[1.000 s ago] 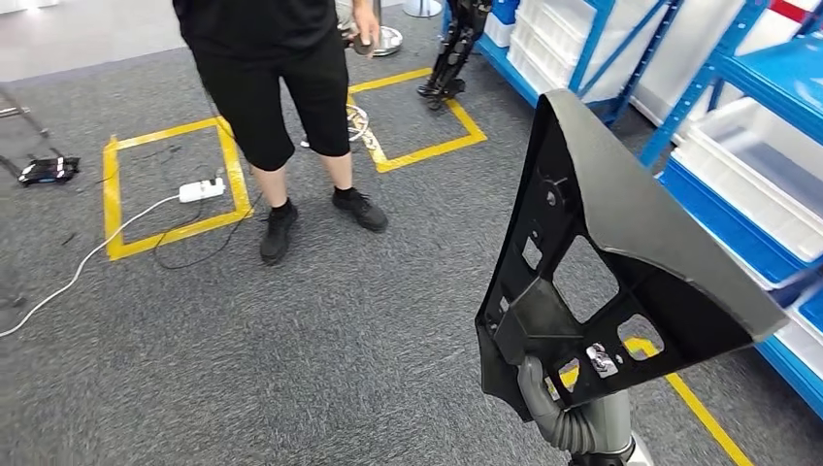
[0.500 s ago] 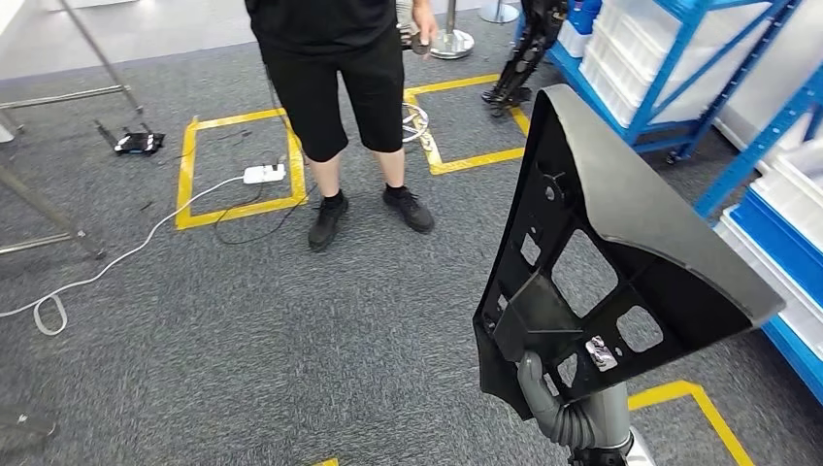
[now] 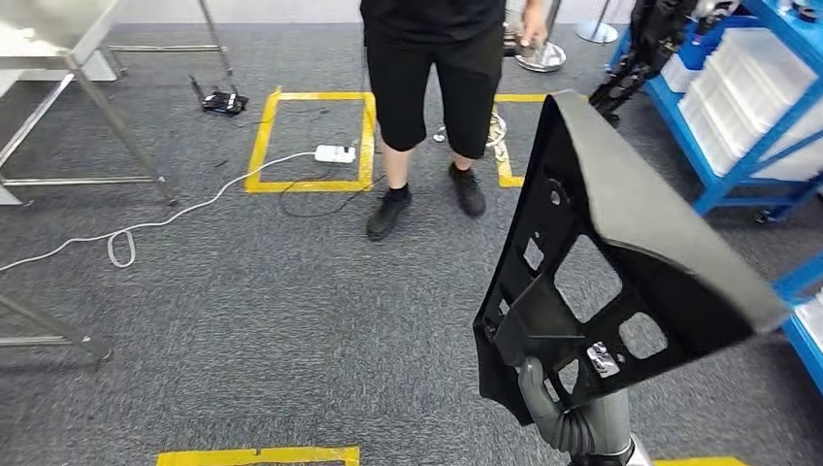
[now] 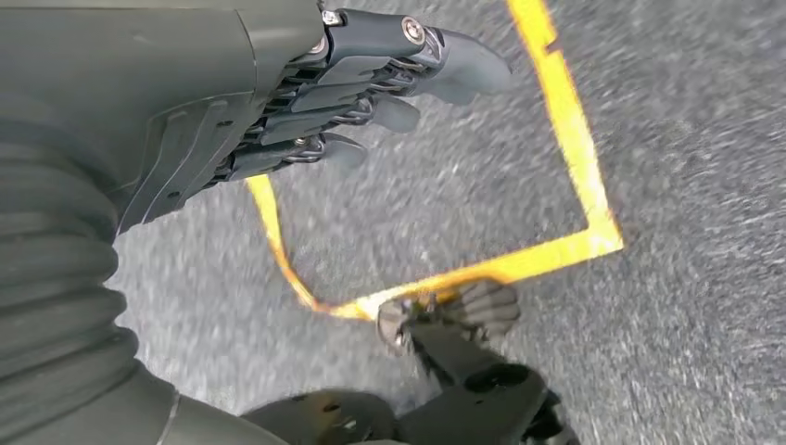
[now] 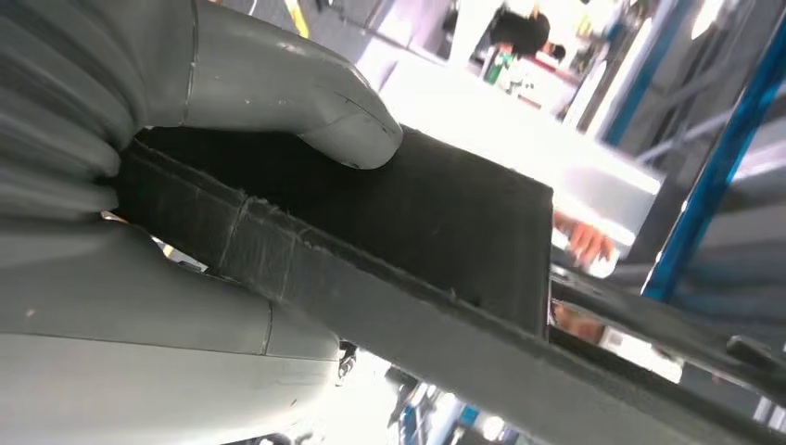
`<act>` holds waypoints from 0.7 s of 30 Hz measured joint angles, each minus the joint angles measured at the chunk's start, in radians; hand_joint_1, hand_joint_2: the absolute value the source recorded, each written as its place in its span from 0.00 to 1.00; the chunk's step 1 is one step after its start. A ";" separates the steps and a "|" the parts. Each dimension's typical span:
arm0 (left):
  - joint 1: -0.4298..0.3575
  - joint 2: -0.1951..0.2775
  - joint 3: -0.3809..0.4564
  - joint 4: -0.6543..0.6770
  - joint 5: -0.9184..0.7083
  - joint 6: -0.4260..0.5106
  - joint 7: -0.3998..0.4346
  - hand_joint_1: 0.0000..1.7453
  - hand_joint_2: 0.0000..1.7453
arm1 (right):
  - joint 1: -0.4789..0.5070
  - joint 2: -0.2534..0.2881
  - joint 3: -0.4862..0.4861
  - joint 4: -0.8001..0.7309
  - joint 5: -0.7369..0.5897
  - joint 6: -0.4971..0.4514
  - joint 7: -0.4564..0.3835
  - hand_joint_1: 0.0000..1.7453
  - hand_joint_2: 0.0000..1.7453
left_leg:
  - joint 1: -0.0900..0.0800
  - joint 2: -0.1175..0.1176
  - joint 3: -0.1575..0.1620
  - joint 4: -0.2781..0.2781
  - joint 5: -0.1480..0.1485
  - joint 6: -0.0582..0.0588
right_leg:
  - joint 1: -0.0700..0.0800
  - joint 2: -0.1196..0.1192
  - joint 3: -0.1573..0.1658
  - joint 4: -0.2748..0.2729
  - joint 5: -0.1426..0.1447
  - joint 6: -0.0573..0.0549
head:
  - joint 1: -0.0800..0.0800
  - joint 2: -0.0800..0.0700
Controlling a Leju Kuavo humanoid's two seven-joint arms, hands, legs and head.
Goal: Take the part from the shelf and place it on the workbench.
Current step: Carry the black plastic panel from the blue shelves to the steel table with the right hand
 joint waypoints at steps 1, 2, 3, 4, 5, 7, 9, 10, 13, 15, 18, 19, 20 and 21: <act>0.001 0.000 0.000 0.000 0.000 0.000 0.000 0.00 1.00 | 0.000 0.000 0.000 0.001 0.000 0.000 0.000 1.00 1.00 | 0.001 -0.016 0.000 0.000 0.001 -0.001 | -0.002 0.003 -0.002 -0.006 0.012 0.009 | 0.000 0.000; 0.002 0.000 0.000 0.000 0.000 0.000 0.000 0.00 1.00 | 0.000 0.000 0.000 0.002 0.000 0.000 0.000 1.00 1.00 | 0.002 -0.032 0.000 0.000 0.003 -0.003 | -0.005 0.007 0.013 -0.047 0.037 0.019 | 0.000 0.000; 0.003 -0.001 0.000 0.000 0.001 0.001 0.000 0.00 1.00 | 0.000 0.000 -0.001 0.002 0.000 0.000 0.000 1.00 1.00 | 0.003 -0.047 0.000 0.001 0.005 -0.006 | -0.009 0.022 0.045 -0.119 0.070 0.029 | 0.000 0.000; 0.002 -0.001 0.000 0.000 0.002 0.004 0.001 0.00 1.00 | 0.000 0.000 -0.001 0.002 -0.001 0.000 0.000 1.00 1.00 | 0.003 -0.062 -0.001 0.001 0.007 -0.011 | -0.012 0.041 0.075 -0.188 0.096 0.034 | 0.000 0.000; 0.002 0.000 0.000 0.000 0.004 0.006 0.001 0.00 1.00 | 0.000 0.001 -0.001 0.002 -0.002 0.000 0.000 1.00 1.00 | 0.002 -0.075 -0.003 0.001 0.009 -0.016 | -0.014 0.056 0.097 -0.239 0.114 0.032 | 0.000 0.000; 0.006 0.001 0.000 0.000 0.013 0.007 -0.005 0.00 1.00 | 0.003 0.002 0.000 0.003 -0.005 0.000 -0.001 1.00 1.00 | 0.001 -0.094 -0.009 -0.002 0.015 -0.029 | -0.010 0.064 0.113 -0.276 0.126 0.017 | 0.000 0.000; 0.014 0.005 0.002 0.001 0.020 0.003 -0.015 0.00 1.00 | 0.006 0.004 0.000 0.004 -0.008 -0.001 -0.002 1.00 1.00 | 0.003 -0.098 -0.014 -0.004 0.021 -0.042 | -0.011 0.043 0.116 -0.279 0.134 0.000 | -0.001 0.000; 0.018 0.007 0.003 0.001 0.022 0.000 -0.019 0.00 1.00 | 0.008 0.006 0.000 0.004 -0.011 -0.001 -0.002 1.00 1.00 | 0.002 -0.076 -0.020 0.006 0.013 -0.046 | -0.013 0.032 0.117 -0.281 0.137 -0.007 | -0.003 0.000; 0.019 0.014 0.004 0.002 0.021 -0.013 -0.024 0.00 1.00 | 0.020 0.012 0.000 0.007 -0.023 -0.005 -0.006 1.00 1.00 | 0.000 0.021 -0.081 0.148 -0.075 -0.053 | -0.012 -0.009 0.117 -0.283 0.140 -0.025 | -0.014 0.000; 0.019 0.020 0.004 0.002 0.022 -0.035 -0.021 0.00 1.00 | 0.023 0.013 0.000 0.013 -0.034 -0.009 -0.010 1.00 1.00 | 0.003 0.036 -0.127 0.258 -0.121 -0.056 | -0.008 -0.039 0.117 -0.283 0.138 -0.030 | -0.015 0.000; 0.020 0.028 0.009 0.002 0.040 -0.074 -0.011 0.00 1.00 | 0.022 0.014 0.000 0.023 -0.038 -0.009 -0.015 1.00 1.00 | 0.005 0.055 -0.075 0.185 -0.072 -0.056 | -0.006 -0.080 0.121 -0.282 0.134 -0.030 | -0.016 0.000; 0.018 0.029 0.013 0.002 0.046 -0.083 -0.008 0.00 1.00 | 0.022 0.014 0.000 0.024 -0.034 -0.009 -0.016 1.00 1.00 | 0.002 0.081 -0.035 0.117 -0.049 -0.053 | -0.005 -0.092 0.124 -0.282 0.132 -0.027 | -0.016 0.000; 0.016 0.029 0.017 0.002 0.051 -0.089 -0.005 0.00 1.00 | 0.022 0.014 0.000 0.025 -0.028 -0.009 -0.017 1.00 1.00 | -0.002 0.102 -0.003 0.061 -0.033 -0.048 | 0.000 -0.104 0.127 -0.281 0.129 -0.023 | -0.015 0.000; 0.012 0.027 0.020 0.002 0.054 -0.090 -0.002 0.00 1.00 | 0.022 0.013 0.000 0.024 -0.022 -0.009 -0.017 1.00 1.00 | -0.006 0.117 0.016 0.024 -0.025 -0.043 | 0.004 -0.116 0.129 -0.281 0.126 -0.019 | -0.014 0.000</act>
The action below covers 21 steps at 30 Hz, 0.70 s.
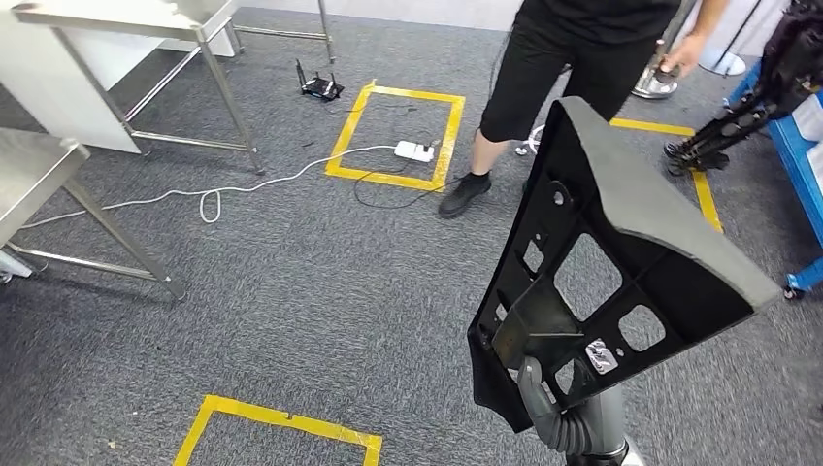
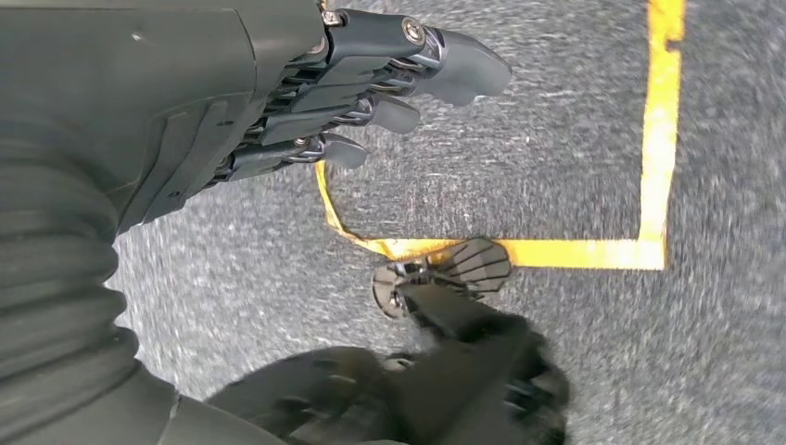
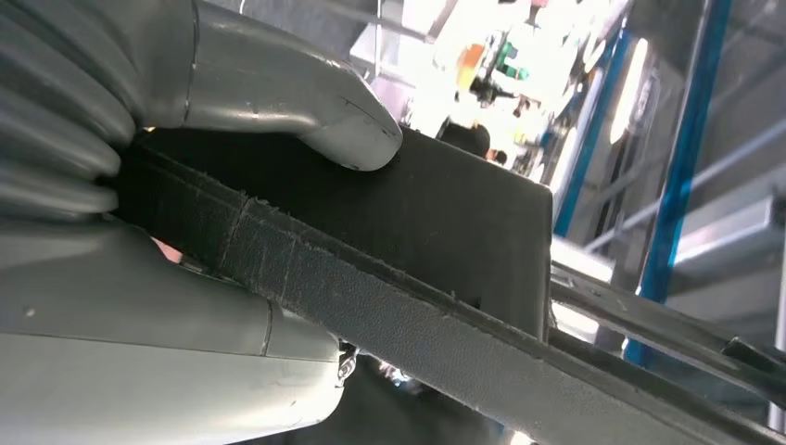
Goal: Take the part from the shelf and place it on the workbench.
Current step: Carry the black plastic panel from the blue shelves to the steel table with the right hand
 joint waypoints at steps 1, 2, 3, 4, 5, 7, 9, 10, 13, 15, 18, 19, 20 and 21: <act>-0.003 -0.004 0.002 0.000 0.000 0.002 0.002 0.00 1.00 | 0.000 0.000 0.000 -0.001 0.006 0.000 0.002 1.00 1.00 | -0.005 0.004 0.004 -0.013 -0.002 0.006 | 0.004 -0.011 0.002 -0.001 -0.002 0.005 | 0.002 0.000; -0.004 -0.008 0.004 0.000 -0.001 0.006 0.003 0.00 1.00 | 0.001 0.000 0.000 -0.002 0.011 0.000 0.004 1.00 1.00 | -0.007 -0.011 0.000 -0.014 0.000 0.012 | 0.005 -0.023 0.004 -0.002 -0.003 0.009 | 0.002 0.000; -0.004 -0.013 0.004 0.000 -0.003 0.010 0.004 0.00 1.00 | 0.001 -0.001 0.001 -0.005 0.015 0.000 0.009 1.00 1.00 | -0.006 -0.025 -0.001 -0.017 0.003 0.018 | 0.005 -0.031 0.003 -0.002 -0.006 0.014 | 0.003 0.000; -0.003 -0.019 0.004 0.000 -0.005 0.015 0.006 0.00 1.00 | 0.002 -0.001 0.001 -0.008 0.018 0.000 0.014 1.00 1.00 | -0.003 -0.039 -0.002 -0.021 0.006 0.025 | 0.003 -0.019 0.000 0.005 -0.011 0.019 | 0.004 0.000; -0.003 -0.024 0.004 -0.001 -0.007 0.019 0.008 0.00 1.00 | 0.004 -0.001 0.001 -0.012 0.021 -0.002 0.020 1.00 1.00 | 0.000 -0.051 -0.002 -0.024 0.010 0.031 | 0.002 0.007 -0.009 0.026 -0.025 0.022 | 0.005 0.000; -0.007 -0.035 0.004 -0.001 -0.019 0.031 0.020 0.00 1.00 | 0.015 -0.002 0.002 -0.018 0.030 -0.012 0.035 1.00 1.00 | 0.005 -0.079 -0.004 -0.027 0.016 0.040 | -0.003 0.080 -0.057 0.130 -0.074 0.019 | 0.011 0.000; -0.009 -0.045 0.002 -0.001 -0.041 0.050 0.051 0.00 1.00 | 0.032 -0.007 0.004 -0.023 0.045 -0.029 0.054 1.00 1.00 | 0.006 -0.110 -0.009 -0.027 0.019 0.044 | -0.005 0.111 -0.122 0.253 -0.118 0.016 | 0.014 0.000; -0.008 -0.049 -0.001 -0.001 -0.053 0.057 0.070 0.00 1.00 | 0.039 -0.013 0.007 -0.026 0.052 -0.039 0.062 1.00 1.00 | 0.006 -0.127 -0.010 -0.026 0.020 0.045 | -0.006 0.115 -0.138 0.278 -0.122 0.020 | 0.014 0.000; -0.005 -0.055 -0.012 -0.002 -0.079 0.058 0.113 0.00 1.00 | 0.037 -0.033 0.017 -0.033 0.056 -0.055 0.071 1.00 1.00 | 0.009 -0.171 -0.011 -0.026 0.024 0.039 | -0.012 0.144 -0.082 0.145 -0.053 0.045 | 0.014 0.000; -0.008 -0.058 -0.015 -0.002 -0.086 0.061 0.122 0.00 1.00 | 0.025 -0.041 0.022 -0.035 0.051 -0.055 0.071 1.00 1.00 | 0.005 -0.197 -0.015 -0.023 0.027 0.029 | -0.016 0.186 -0.032 0.032 -0.011 0.045 | 0.013 0.000; -0.010 -0.060 -0.016 -0.002 -0.083 0.082 0.126 0.00 1.00 | 0.008 -0.048 0.024 -0.035 0.050 -0.049 0.069 1.00 1.00 | 0.005 -0.226 -0.023 -0.028 0.037 0.010 | -0.015 0.179 -0.014 0.000 0.003 0.021 | 0.012 0.000; -0.009 -0.061 -0.016 -0.002 -0.080 0.089 0.125 0.00 1.00 | 0.003 -0.049 0.024 -0.036 0.052 -0.047 0.069 1.00 1.00 | 0.005 -0.212 -0.027 -0.024 0.035 0.005 | -0.016 0.167 -0.011 -0.001 0.006 0.014 | 0.012 0.000; -0.008 -0.061 -0.015 -0.002 -0.076 0.098 0.123 0.00 1.00 | 0.000 -0.050 0.024 -0.038 0.054 -0.046 0.068 1.00 1.00 | 0.004 -0.183 -0.035 -0.007 0.023 0.000 | -0.018 0.153 -0.009 -0.003 0.009 0.006 | 0.009 0.000; -0.009 -0.062 -0.015 -0.002 -0.073 0.107 0.119 0.00 1.00 | -0.001 -0.050 0.024 -0.041 0.057 -0.045 0.068 1.00 1.00 | 0.003 -0.147 -0.051 0.029 0.001 -0.003 | -0.021 0.139 -0.007 -0.005 0.010 0.000 | 0.005 0.000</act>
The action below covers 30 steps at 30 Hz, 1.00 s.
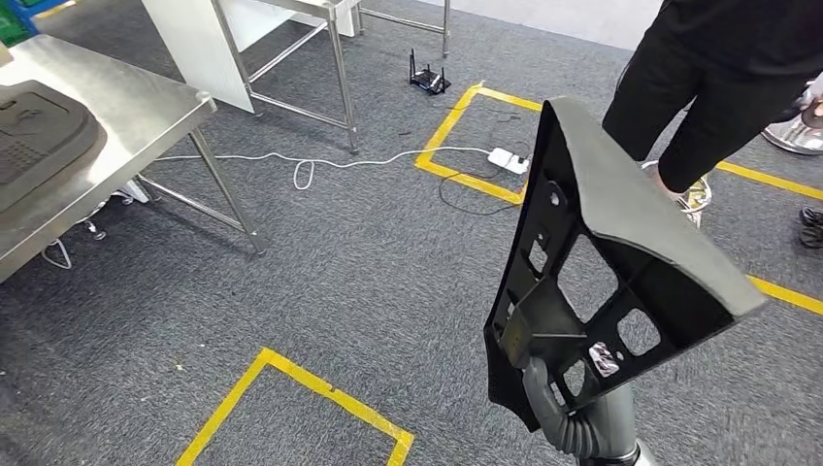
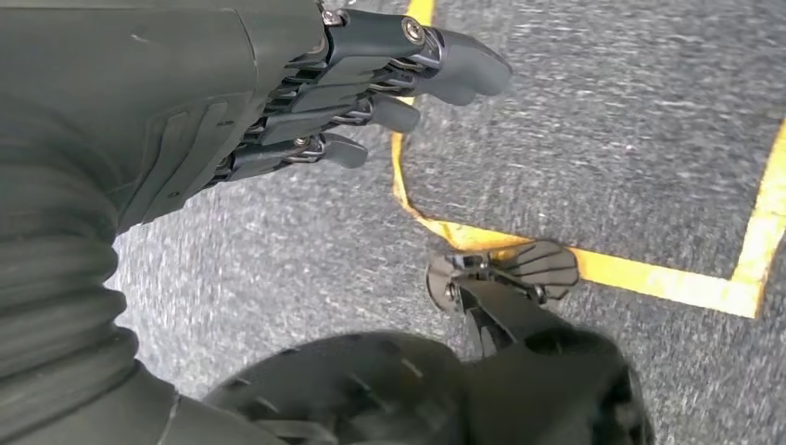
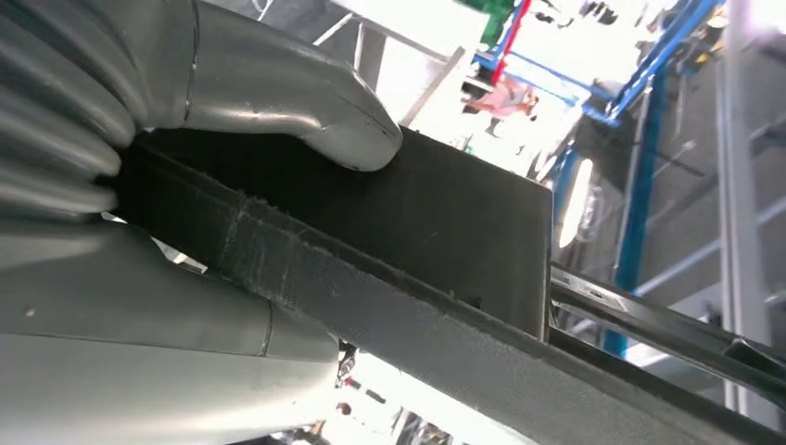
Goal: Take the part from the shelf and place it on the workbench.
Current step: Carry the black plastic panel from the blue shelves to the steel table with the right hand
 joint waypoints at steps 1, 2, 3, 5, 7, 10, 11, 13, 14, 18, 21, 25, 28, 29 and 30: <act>-0.002 -0.001 0.000 0.000 0.004 0.009 -0.006 0.00 1.00 | 0.001 0.000 0.000 -0.003 0.002 0.000 -0.001 1.00 1.00 | 0.000 0.039 -0.025 0.056 -0.033 -0.003 | 0.002 -0.015 0.002 0.000 -0.001 -0.005 | -0.003 0.000; -0.004 -0.001 0.001 0.000 0.007 0.016 -0.013 0.00 1.00 | 0.002 0.000 0.000 -0.005 0.003 -0.001 -0.002 1.00 1.00 | 0.002 0.059 -0.055 0.123 -0.067 -0.007 | 0.005 -0.031 0.003 0.000 -0.002 -0.009 | -0.006 0.000; -0.005 -0.002 0.001 0.000 0.009 0.021 -0.018 0.00 1.00 | 0.003 -0.001 0.000 -0.007 0.003 -0.001 -0.003 1.00 1.00 | 0.005 0.066 -0.082 0.183 -0.091 -0.009 | 0.007 -0.047 0.004 0.000 -0.003 -0.011 | -0.006 0.000; -0.005 -0.004 0.003 0.000 0.014 0.026 -0.023 0.00 1.00 | 0.003 -0.001 0.000 -0.007 0.003 -0.001 -0.003 1.00 1.00 | 0.008 0.072 -0.095 0.217 -0.090 -0.012 | 0.009 -0.077 0.006 0.001 -0.006 -0.013 | -0.007 0.000; -0.005 -0.004 0.004 0.000 0.019 0.030 -0.030 0.00 1.00 | 0.002 -0.001 0.000 -0.008 0.002 -0.001 -0.004 1.00 1.00 | 0.008 0.096 -0.034 0.113 -0.034 -0.009 | 0.010 -0.102 0.012 0.001 -0.011 -0.010 | -0.007 0.000; -0.010 -0.003 0.012 0.000 0.034 0.027 -0.057 0.00 1.00 | -0.001 -0.001 -0.001 -0.008 -0.010 0.002 -0.013 1.00 1.00 | -0.006 0.157 0.044 -0.030 0.005 0.007 | 0.022 -0.135 0.021 0.002 -0.022 0.003 | -0.005 0.000; -0.012 -0.003 0.016 0.000 0.039 0.023 -0.066 0.00 1.00 | -0.003 -0.001 -0.001 -0.008 -0.016 0.004 -0.018 1.00 1.00 | -0.012 0.155 0.044 -0.038 0.002 0.014 | 0.025 -0.146 0.023 0.001 -0.024 0.008 | -0.004 0.000; -0.012 -0.001 0.022 0.000 0.048 0.017 -0.078 0.00 1.00 | -0.012 -0.001 -0.002 -0.008 -0.027 0.010 -0.029 1.00 1.00 | -0.010 0.125 0.040 -0.043 0.006 0.028 | 0.025 -0.162 0.025 0.000 -0.028 0.017 | -0.003 0.000; -0.012 -0.001 0.025 0.000 0.051 0.015 -0.080 0.00 1.00 | -0.016 0.000 -0.003 -0.008 -0.031 0.013 -0.032 1.00 1.00 | -0.007 0.111 0.039 -0.046 0.010 0.034 | 0.024 -0.145 0.021 0.011 -0.037 0.020 | -0.002 0.000; -0.018 0.000 0.035 0.000 0.059 0.008 -0.087 0.00 1.00 | -0.022 0.001 -0.008 -0.003 -0.041 0.027 -0.046 1.00 1.00 | 0.000 0.054 0.033 -0.051 0.020 0.052 | 0.020 -0.031 -0.084 0.224 -0.130 0.013 | 0.004 0.000; -0.016 0.000 0.040 0.000 0.065 0.009 -0.084 0.00 1.00 | -0.024 0.003 -0.012 0.005 -0.046 0.038 -0.056 1.00 1.00 | 0.001 0.005 0.030 -0.051 0.024 0.052 | 0.014 -0.019 -0.110 0.253 -0.118 0.030 | 0.004 0.000; -0.015 0.001 0.044 0.000 0.069 0.017 -0.080 0.00 1.00 | -0.028 0.010 -0.019 0.011 -0.049 0.041 -0.062 1.00 1.00 | 0.001 -0.052 0.025 -0.049 0.033 0.034 | 0.002 0.045 -0.013 0.025 -0.025 0.043 | 0.005 0.000; -0.008 0.004 0.045 0.001 0.069 0.020 -0.080 0.00 1.00 | -0.029 0.014 -0.020 0.014 -0.050 0.042 -0.064 1.00 1.00 | 0.002 -0.073 0.017 -0.053 0.041 0.015 | 0.005 0.030 -0.002 0.009 -0.014 0.016 | 0.004 0.000; -0.004 0.005 0.046 0.001 0.070 0.021 -0.080 0.00 1.00 | -0.030 0.015 -0.020 0.015 -0.051 0.043 -0.065 1.00 1.00 | 0.002 -0.059 0.013 -0.047 0.038 0.010 | 0.004 0.019 0.002 0.006 -0.011 0.009 | 0.004 0.000; -0.003 0.006 0.046 0.001 0.071 0.023 -0.079 0.00 1.00 | -0.029 0.018 -0.021 0.015 -0.054 0.044 -0.066 1.00 1.00 | 0.001 -0.033 0.002 -0.026 0.024 0.005 | 0.001 0.006 0.004 0.004 -0.008 0.002 | 0.000 0.000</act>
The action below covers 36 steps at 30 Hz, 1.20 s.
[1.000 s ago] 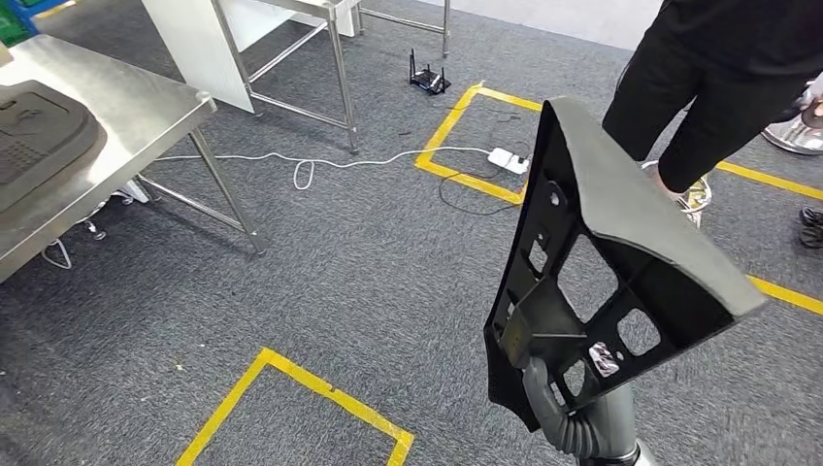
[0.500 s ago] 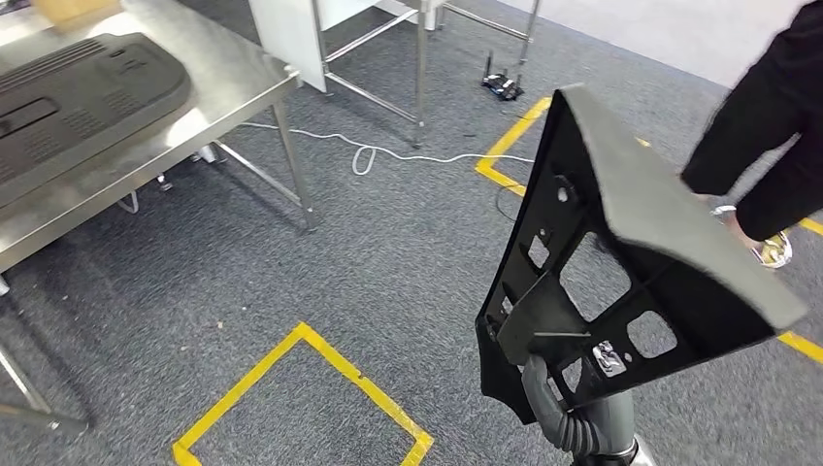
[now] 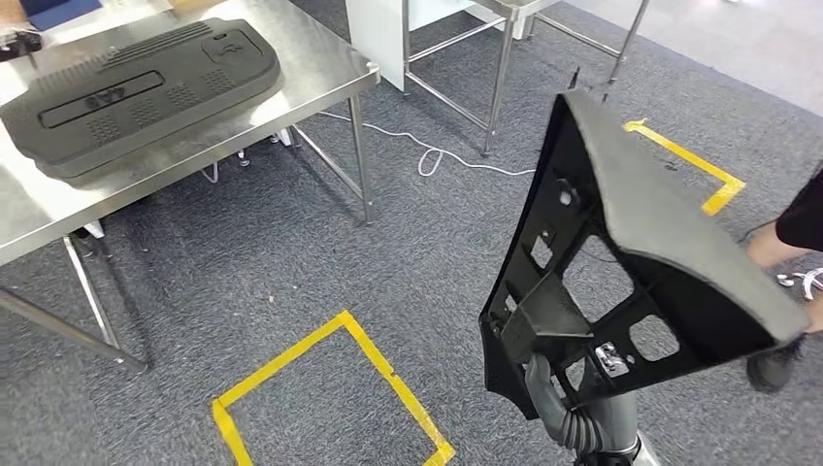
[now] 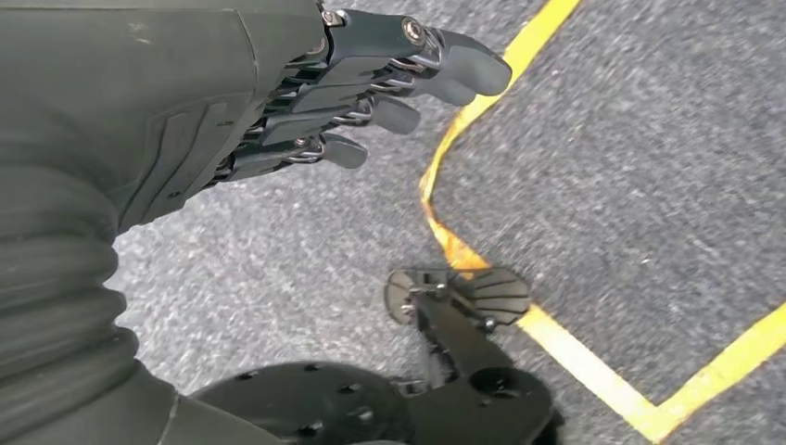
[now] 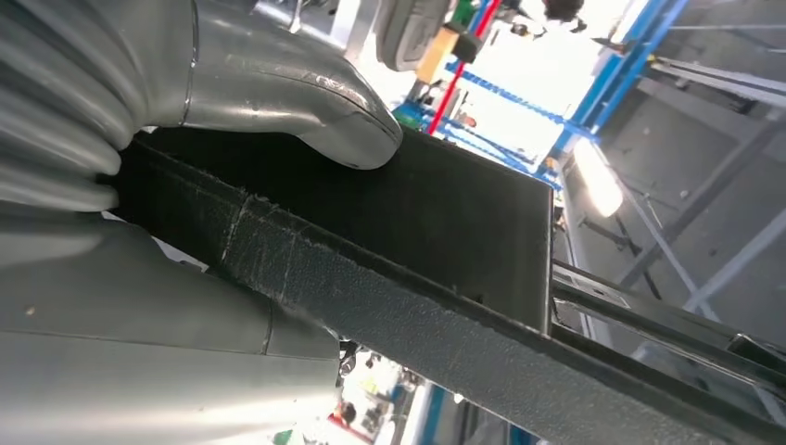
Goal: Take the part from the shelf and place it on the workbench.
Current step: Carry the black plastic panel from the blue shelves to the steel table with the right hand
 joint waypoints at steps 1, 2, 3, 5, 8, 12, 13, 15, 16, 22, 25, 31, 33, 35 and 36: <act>0.000 0.001 0.000 0.000 0.001 0.002 0.000 0.00 1.00 | 0.001 0.003 -0.001 0.001 -0.003 0.002 -0.002 1.00 1.00 | 0.000 0.034 -0.018 0.041 -0.025 -0.004 | -0.002 -0.014 0.002 -0.002 0.001 -0.006 | -0.003 0.000; -0.001 0.001 0.001 0.000 0.002 0.004 0.000 0.00 1.00 | 0.002 0.006 -0.002 0.002 -0.006 0.003 -0.005 1.00 1.00 | -0.001 0.069 -0.045 0.101 -0.058 -0.007 | 0.001 -0.027 0.003 -0.002 0.000 -0.010 | -0.006 0.000; -0.002 0.001 0.001 0.000 0.002 0.006 0.000 0.00 1.00 | 0.004 0.009 -0.004 0.004 -0.009 0.004 -0.007 1.00 1.00 | 0.001 0.087 -0.076 0.168 -0.091 -0.009 | 0.003 -0.042 0.004 -0.002 -0.001 -0.014 | -0.008 0.000; -0.002 0.002 0.001 0.000 0.002 0.010 0.000 0.00 1.00 | 0.005 0.014 -0.005 0.008 -0.014 0.006 -0.013 1.00 1.00 | 0.004 0.101 -0.117 0.257 -0.119 -0.012 | 0.006 -0.071 0.005 -0.001 -0.003 -0.016 | -0.008 0.000; 0.000 0.008 0.001 0.000 0.002 0.013 0.001 0.00 1.00 | 0.006 0.023 -0.007 0.015 -0.019 0.006 -0.019 1.00 1.00 | 0.006 0.128 -0.051 0.143 -0.049 -0.009 | 0.007 -0.107 0.011 -0.001 -0.009 -0.013 | -0.009 0.000; -0.006 0.011 0.001 0.000 0.002 0.012 0.004 0.00 1.00 | 0.009 0.029 -0.013 0.017 -0.019 0.006 -0.020 1.00 1.00 | -0.011 0.198 0.027 -0.006 -0.015 0.009 | 0.024 -0.150 0.021 -0.001 -0.023 0.004 | -0.006 0.000; -0.006 0.012 0.001 0.000 0.002 0.010 0.006 0.00 1.00 | 0.009 0.030 -0.014 0.017 -0.019 0.006 -0.021 1.00 1.00 | -0.011 0.182 0.024 -0.007 -0.014 0.013 | 0.026 -0.161 0.023 -0.002 -0.025 0.007 | -0.004 0.000; -0.005 0.012 0.001 0.000 0.003 0.007 0.008 0.00 1.00 | 0.010 0.030 -0.015 0.018 -0.019 0.006 -0.021 1.00 1.00 | -0.013 0.166 0.021 -0.008 -0.014 0.016 | 0.027 -0.175 0.029 -0.004 -0.027 0.010 | -0.005 0.000; -0.005 0.012 0.001 0.000 0.003 0.006 0.009 0.00 1.00 | 0.010 0.030 -0.015 0.018 -0.019 0.006 -0.021 1.00 1.00 | -0.013 0.163 0.020 -0.008 -0.014 0.017 | 0.027 -0.177 0.029 -0.004 -0.027 0.011 | -0.005 0.000; -0.005 0.012 0.001 0.000 0.003 0.006 0.009 0.00 1.00 | 0.010 0.030 -0.015 0.018 -0.019 0.006 -0.021 1.00 1.00 | -0.013 0.162 0.020 -0.008 -0.014 0.017 | 0.027 -0.177 0.030 -0.004 -0.027 0.011 | -0.005 0.000; -0.004 0.012 0.001 0.000 0.003 0.004 0.010 0.00 1.00 | 0.010 0.030 -0.015 0.018 -0.018 0.005 -0.021 1.00 1.00 | -0.009 0.154 0.022 -0.011 -0.011 0.021 | 0.026 -0.177 0.027 -0.001 -0.031 0.015 | -0.005 0.000; -0.002 0.014 0.001 0.000 0.002 -0.007 0.019 0.00 1.00 | 0.027 0.032 -0.026 0.019 -0.008 0.003 -0.021 1.00 1.00 | -0.006 0.035 -0.029 0.051 -0.023 0.016 | 0.012 -0.003 -0.015 0.038 -0.023 0.001 | -0.004 0.000; -0.001 0.013 0.001 0.000 0.002 -0.005 0.019 0.00 1.00 | 0.029 0.032 -0.027 0.019 -0.003 0.003 -0.019 1.00 1.00 | -0.003 0.085 -0.092 0.181 -0.090 -0.006 | 0.011 -0.041 0.003 0.008 -0.007 -0.024 | -0.011 0.000; -0.002 0.012 0.001 0.000 0.003 -0.005 0.018 0.00 1.00 | 0.029 0.032 -0.028 0.019 -0.002 0.003 -0.019 1.00 1.00 | 0.003 0.097 -0.120 0.250 -0.110 -0.012 | 0.013 -0.071 0.003 0.009 -0.009 -0.025 | -0.011 0.000; -0.002 0.011 0.001 0.000 0.003 -0.005 0.017 0.00 1.00 | 0.029 0.032 -0.028 0.019 -0.002 0.003 -0.019 1.00 1.00 | 0.005 0.102 -0.108 0.233 -0.095 -0.014 | 0.013 -0.082 0.004 0.009 -0.010 -0.025 | -0.011 0.000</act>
